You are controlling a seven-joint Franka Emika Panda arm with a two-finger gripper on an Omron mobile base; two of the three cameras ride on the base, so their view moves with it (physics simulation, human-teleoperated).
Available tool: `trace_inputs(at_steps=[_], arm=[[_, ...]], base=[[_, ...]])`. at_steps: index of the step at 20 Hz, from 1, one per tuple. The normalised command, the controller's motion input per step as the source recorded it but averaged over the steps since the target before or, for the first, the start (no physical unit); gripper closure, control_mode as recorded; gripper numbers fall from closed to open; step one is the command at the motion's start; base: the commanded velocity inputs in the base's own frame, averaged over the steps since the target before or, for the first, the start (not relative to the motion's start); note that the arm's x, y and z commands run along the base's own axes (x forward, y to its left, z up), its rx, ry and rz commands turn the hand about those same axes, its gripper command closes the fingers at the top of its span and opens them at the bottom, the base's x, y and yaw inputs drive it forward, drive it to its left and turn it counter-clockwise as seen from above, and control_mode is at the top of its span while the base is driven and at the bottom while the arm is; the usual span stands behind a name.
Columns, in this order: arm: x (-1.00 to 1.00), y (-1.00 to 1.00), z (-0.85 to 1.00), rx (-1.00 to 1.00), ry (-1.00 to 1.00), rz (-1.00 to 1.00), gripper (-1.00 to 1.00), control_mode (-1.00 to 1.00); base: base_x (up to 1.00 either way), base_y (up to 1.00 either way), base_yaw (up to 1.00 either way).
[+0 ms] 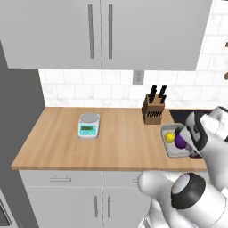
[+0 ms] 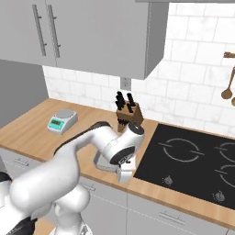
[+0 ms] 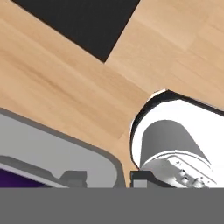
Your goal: Take the meat container that has the chicken drumstick and place it on the second highest rack of the freezer. Then take the vegetable container that has the eggplant and lemon and place it on the highest rack of the freezer.
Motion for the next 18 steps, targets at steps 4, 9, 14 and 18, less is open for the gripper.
trace_inputs(at_steps=[4, 9, 14, 18], arm=[[-0.64, 0.19, 0.82, -0.01, 0.04, 0.05, 1.0, -1.0], [-0.67, 0.42, 0.39, 0.0, 0.11, 0.03, 1.0, -1.0], [-0.51, 0.64, 0.34, 0.0, 0.07, 0.0, 1.0, -1.0], [-0.44, 0.49, 0.61, 0.0, 0.0, 0.01, 1.0, -1.0]], base=[[0.0, 0.0, 0.0], [0.0, 0.0, 0.0], [0.0, 0.0, 0.0], [0.0, 0.0, 0.0]])
